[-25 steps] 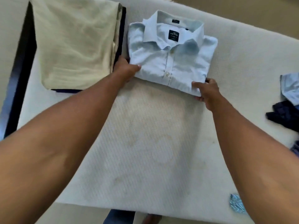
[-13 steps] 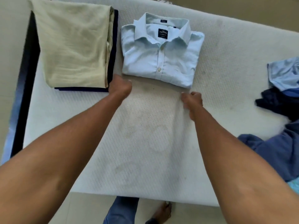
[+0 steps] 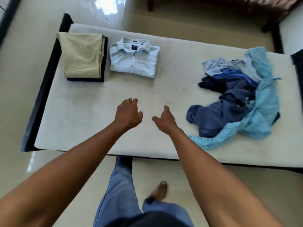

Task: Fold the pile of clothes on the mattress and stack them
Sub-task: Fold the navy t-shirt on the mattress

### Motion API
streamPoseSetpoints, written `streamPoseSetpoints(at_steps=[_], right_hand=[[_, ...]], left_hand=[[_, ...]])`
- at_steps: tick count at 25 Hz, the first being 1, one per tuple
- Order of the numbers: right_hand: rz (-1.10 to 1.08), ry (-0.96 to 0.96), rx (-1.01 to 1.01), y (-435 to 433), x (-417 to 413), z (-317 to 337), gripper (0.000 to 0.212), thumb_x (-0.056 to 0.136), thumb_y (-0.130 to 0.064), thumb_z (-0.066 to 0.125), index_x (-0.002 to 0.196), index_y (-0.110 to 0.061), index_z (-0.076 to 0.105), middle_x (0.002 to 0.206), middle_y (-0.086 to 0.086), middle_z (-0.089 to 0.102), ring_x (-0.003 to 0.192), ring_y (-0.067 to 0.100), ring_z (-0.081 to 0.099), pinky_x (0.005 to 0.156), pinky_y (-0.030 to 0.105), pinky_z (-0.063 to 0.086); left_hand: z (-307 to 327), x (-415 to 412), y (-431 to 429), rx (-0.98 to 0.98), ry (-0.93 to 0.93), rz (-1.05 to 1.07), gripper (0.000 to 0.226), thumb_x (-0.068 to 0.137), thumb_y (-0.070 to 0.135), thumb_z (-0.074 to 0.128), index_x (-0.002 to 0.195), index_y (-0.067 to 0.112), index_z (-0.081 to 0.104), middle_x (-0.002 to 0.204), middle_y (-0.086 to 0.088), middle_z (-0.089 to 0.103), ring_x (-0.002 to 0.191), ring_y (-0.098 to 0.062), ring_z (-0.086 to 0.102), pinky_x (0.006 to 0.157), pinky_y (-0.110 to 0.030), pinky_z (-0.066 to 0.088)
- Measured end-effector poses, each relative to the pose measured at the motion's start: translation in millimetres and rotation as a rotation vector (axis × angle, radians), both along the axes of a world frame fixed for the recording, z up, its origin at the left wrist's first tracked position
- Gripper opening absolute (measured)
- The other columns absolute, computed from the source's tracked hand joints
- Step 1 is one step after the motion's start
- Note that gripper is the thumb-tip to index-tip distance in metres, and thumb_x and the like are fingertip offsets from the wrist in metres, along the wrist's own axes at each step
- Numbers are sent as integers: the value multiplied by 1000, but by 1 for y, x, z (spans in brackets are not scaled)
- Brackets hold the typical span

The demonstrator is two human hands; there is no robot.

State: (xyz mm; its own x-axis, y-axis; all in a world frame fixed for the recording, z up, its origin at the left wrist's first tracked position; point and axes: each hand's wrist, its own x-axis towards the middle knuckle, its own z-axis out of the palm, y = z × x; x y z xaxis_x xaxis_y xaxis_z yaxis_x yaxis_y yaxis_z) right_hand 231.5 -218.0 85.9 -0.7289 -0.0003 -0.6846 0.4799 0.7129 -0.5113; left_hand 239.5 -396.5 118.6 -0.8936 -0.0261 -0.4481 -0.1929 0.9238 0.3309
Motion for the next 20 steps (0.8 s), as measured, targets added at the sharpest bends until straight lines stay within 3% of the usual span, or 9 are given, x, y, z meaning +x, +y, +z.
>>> streamPoseSetpoints(at_steps=[6,9,13,20], right_hand=[[105,165,101,102,122,105,89,101,-39,60,165,-9,6,172,11,16,157,29,22,124,39,23],[129,213,139,152,150,136,88,101,-39,60,164,-7,7,173,11,13,158,30,18,123,40,22],[137,191,173,205,156,153,90,102,-41,58,165,-10,3,174,8,0,160,27,10,126,41,19],[-19,199,232,296,117,145,86,100,-41,62,164,-8,15,174,10,3,160,25,12,126,38,20]], left_hand=[[101,111,108,55,109,-171,60,98,38,61,143,2,44,144,-18,50,137,-33,43,112,-44,38],[139,131,151,84,139,-225,67,99,39,60,151,3,37,156,-17,41,150,-33,31,120,-42,28],[162,125,194,83,174,-321,62,99,38,59,146,2,41,152,-17,46,146,-33,36,117,-39,30],[165,69,271,97,170,-588,65,100,33,57,154,5,34,158,-15,42,148,-31,35,121,-34,24]])
